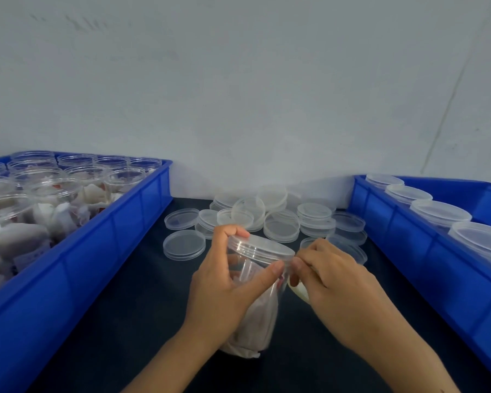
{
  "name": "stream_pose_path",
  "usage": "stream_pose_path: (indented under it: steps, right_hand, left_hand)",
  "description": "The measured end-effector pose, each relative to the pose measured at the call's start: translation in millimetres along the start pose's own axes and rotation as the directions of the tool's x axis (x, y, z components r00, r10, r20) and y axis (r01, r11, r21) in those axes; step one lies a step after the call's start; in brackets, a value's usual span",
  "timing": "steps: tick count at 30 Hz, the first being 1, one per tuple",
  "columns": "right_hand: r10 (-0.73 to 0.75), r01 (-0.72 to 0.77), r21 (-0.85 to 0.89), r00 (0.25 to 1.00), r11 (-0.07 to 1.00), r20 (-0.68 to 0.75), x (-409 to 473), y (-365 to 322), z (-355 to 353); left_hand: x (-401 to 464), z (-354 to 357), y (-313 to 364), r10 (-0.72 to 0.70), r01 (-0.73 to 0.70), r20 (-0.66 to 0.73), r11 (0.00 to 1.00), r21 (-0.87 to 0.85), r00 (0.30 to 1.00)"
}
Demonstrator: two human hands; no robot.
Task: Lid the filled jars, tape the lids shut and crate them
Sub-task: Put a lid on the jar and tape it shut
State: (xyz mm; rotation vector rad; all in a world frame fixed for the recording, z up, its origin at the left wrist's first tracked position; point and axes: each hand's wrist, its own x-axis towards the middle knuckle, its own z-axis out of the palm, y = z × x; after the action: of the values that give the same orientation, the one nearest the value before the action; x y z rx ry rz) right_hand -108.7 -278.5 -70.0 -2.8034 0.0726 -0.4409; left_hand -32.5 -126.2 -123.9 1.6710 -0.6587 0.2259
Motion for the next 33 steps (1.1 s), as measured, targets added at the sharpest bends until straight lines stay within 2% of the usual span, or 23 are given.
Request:
stream_pose_path:
  steps: [3,8,15,19,23,29,33]
  right_hand:
    - [-0.008,0.008,0.025,1.000,1.000,0.012,0.8,3.9,4.3]
    - [0.008,-0.044,0.223,0.987,0.974,0.158,3.3,10.6,9.9]
    - [-0.003,-0.050,0.278,0.982,0.959,0.188,6.1,23.4,10.2]
    - [-0.040,0.001,0.274,0.990,0.962,0.137,7.1,24.5,9.2]
    - [-0.092,0.083,0.198,0.995,0.977,0.036,10.7,24.5,10.1]
    - [-0.113,0.112,0.139,0.994,0.984,0.005,8.2,21.0,10.4]
    - [-0.137,0.142,0.070,0.988,0.987,-0.073,8.8,18.4,13.9]
  left_hand:
    - [0.1,-1.2,-0.9,-0.006,0.006,-0.028,1.000,0.003,1.000]
    - [2.5,-9.3,-2.5,-0.001,0.002,-0.059,1.000,0.020,0.998]
    - [9.6,-15.4,1.6,-0.053,0.049,-0.028,0.989,-0.141,0.998]
    - [15.3,-20.1,2.9,-0.108,0.099,-0.029,0.971,-0.217,0.994]
    - [19.5,-20.2,-0.1,-0.189,0.197,0.056,0.934,-0.297,0.980]
    - [19.6,-20.2,-3.3,-0.215,0.246,0.127,0.910,-0.335,0.968]
    - [19.8,-20.6,-5.6,-0.218,0.256,0.140,0.890,-0.376,0.966]
